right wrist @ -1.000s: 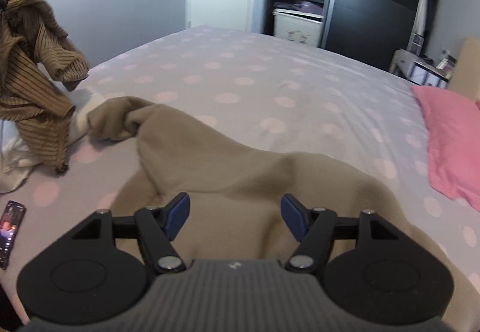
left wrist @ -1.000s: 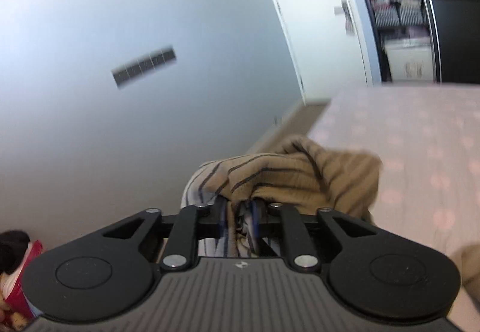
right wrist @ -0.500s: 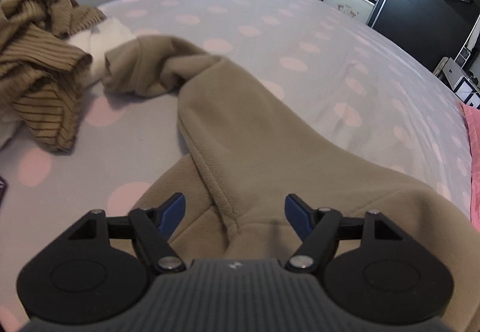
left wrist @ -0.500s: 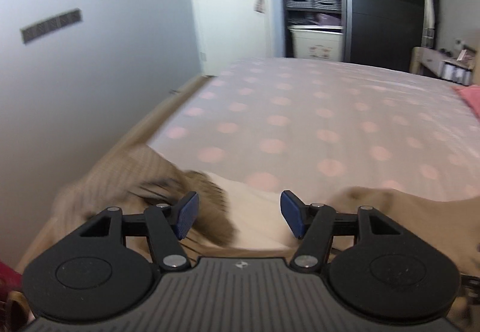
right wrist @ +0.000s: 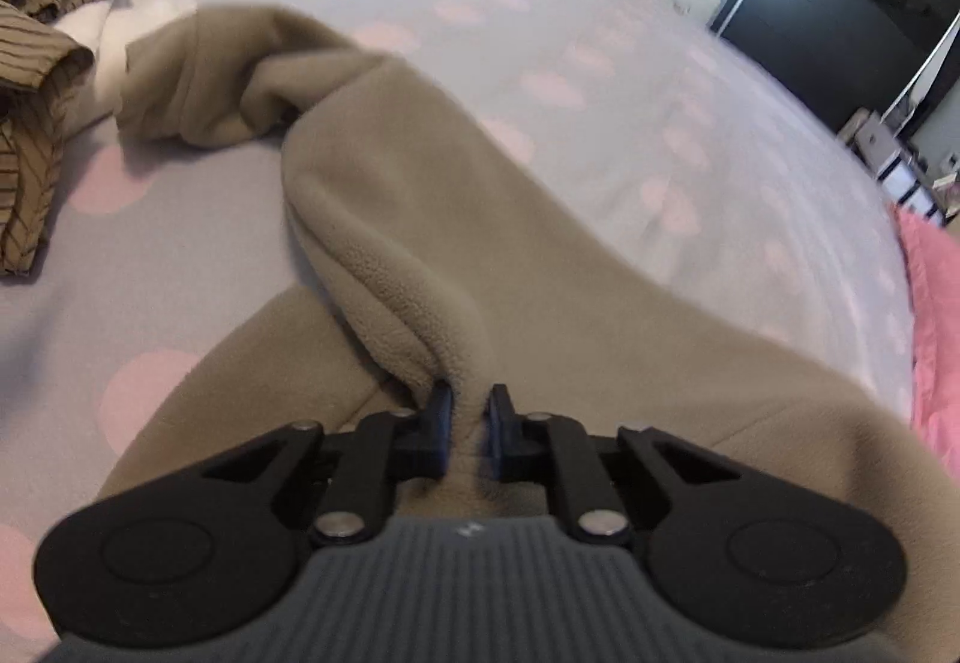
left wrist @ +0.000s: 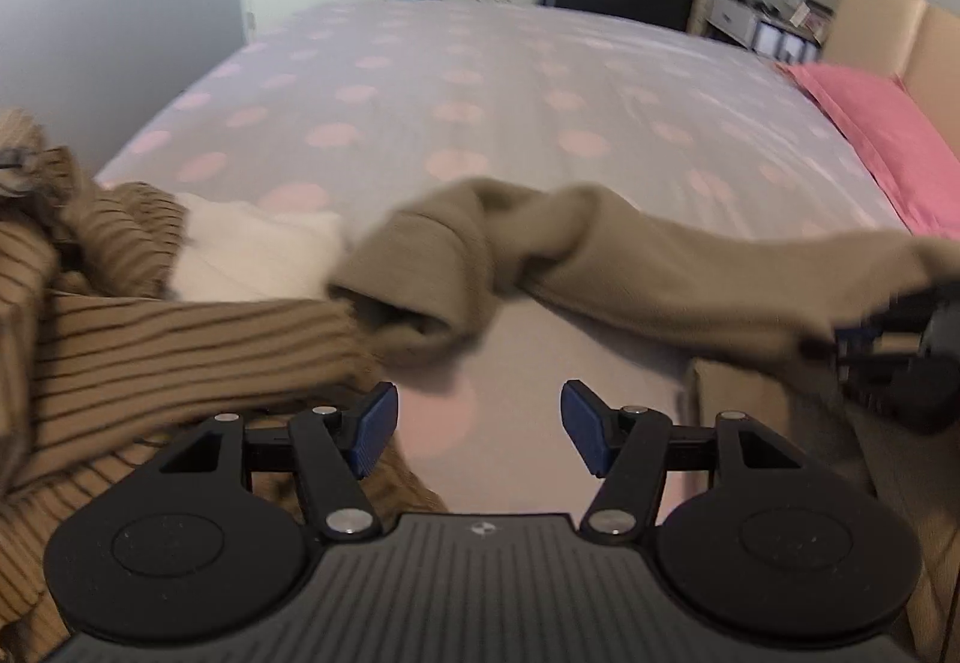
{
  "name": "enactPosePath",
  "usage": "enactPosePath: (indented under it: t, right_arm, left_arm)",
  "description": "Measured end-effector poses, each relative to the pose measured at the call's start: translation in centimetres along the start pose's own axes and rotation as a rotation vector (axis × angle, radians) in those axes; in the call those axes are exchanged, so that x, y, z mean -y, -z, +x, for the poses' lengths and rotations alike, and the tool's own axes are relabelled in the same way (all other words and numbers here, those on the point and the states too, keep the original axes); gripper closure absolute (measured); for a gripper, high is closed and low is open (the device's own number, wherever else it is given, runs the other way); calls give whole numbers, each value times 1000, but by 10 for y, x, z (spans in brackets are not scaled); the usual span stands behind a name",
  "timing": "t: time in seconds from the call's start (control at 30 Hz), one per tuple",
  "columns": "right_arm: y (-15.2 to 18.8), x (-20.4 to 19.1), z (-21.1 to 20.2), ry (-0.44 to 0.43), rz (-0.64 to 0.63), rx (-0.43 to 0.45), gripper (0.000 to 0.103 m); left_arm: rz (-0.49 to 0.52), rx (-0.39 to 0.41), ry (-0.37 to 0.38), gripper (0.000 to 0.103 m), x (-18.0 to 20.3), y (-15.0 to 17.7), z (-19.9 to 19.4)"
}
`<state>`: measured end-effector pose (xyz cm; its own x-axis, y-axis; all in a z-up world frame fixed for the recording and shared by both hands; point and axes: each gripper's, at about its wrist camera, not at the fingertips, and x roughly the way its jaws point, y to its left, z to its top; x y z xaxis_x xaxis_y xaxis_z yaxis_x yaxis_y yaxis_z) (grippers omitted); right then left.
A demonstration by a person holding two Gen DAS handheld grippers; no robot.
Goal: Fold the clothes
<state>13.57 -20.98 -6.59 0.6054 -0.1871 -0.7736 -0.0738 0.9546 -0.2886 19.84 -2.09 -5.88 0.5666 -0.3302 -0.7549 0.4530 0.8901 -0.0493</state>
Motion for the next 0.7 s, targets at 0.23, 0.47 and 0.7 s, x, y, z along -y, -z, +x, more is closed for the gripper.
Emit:
enactPosePath:
  t: [0.23, 0.47, 0.7]
  right_arm:
    - [2, 63, -82, 76, 87, 165, 93]
    - [48, 160, -174, 257, 263, 244, 93]
    - [161, 260, -249, 507, 544, 179, 95]
  left_arm:
    - [103, -61, 204, 41, 70, 14, 32]
    - [113, -183, 202, 41, 118, 37, 80]
    - [-39, -206, 319, 58, 127, 46, 82]
